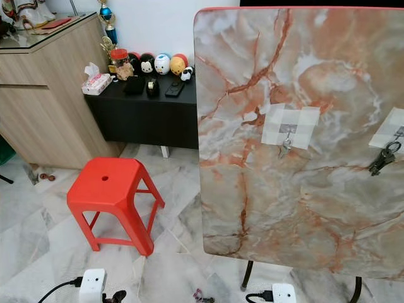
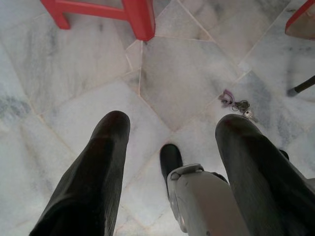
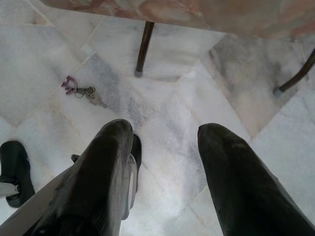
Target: Hang keys on a hook
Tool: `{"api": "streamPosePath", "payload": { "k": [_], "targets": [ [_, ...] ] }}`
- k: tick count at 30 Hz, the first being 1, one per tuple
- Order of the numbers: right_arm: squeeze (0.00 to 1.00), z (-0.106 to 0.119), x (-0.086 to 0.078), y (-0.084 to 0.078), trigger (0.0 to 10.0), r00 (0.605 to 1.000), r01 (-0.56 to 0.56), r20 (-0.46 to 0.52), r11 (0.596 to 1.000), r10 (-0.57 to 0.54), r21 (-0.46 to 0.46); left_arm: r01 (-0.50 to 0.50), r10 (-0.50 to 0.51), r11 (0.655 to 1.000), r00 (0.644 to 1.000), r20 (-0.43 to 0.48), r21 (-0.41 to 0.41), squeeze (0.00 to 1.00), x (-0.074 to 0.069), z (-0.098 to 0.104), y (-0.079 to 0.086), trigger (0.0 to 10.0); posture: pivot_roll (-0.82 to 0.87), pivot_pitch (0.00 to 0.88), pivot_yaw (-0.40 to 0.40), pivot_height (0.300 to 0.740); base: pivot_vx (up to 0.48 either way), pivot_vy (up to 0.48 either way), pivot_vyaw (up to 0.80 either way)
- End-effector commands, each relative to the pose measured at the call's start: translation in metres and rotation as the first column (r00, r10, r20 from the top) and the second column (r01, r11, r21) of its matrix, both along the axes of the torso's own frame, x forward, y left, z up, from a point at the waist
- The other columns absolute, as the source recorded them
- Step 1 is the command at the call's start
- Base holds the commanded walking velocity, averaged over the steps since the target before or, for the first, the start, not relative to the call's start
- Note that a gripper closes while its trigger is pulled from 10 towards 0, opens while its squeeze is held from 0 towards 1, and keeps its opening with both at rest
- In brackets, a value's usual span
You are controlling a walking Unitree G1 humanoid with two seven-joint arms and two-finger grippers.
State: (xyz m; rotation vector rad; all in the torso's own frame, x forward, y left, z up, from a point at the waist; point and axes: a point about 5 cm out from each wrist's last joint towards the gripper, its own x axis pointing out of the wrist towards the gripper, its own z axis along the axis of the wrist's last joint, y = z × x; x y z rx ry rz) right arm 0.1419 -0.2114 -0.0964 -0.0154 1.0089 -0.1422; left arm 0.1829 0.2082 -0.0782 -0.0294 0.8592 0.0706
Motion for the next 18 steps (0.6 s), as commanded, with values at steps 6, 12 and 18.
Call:
{"api": "streamPosePath", "payload": {
  "k": [6,12,18],
  "targets": [
    [0.0,-0.002,0.0,0.009,10.0,1.0,-0.024,-0.015,1.0,0.025,0.016,0.008,-0.008,1.0,0.999,-0.033,-0.01,0.0,-0.003,-0.002,-0.001,10.0,-0.01,0.0,0.039,0.74,0.0,0.0,0.0],
    [0.0,-0.003,0.004,0.024,10.0,0.999,-0.043,-0.021,0.999,0.043,-0.002,0.001,-0.001,1.0,1.0,-0.027,-0.017,0.0,-0.001,-0.002,-0.001,10.0,-0.01,0.0,0.031,0.74,0.0,0.085,0.0],
    [0.0,-0.005,-0.001,0.033,10.0,0.999,-0.032,-0.026,0.999,0.032,0.028,-0.005,0.005,1.0,0.999,-0.032,-0.019,0.0,-0.002,-0.002,-0.001,10.0,-0.02,0.0,0.04,0.74,0.0,0.261,0.44]
  ]
}}
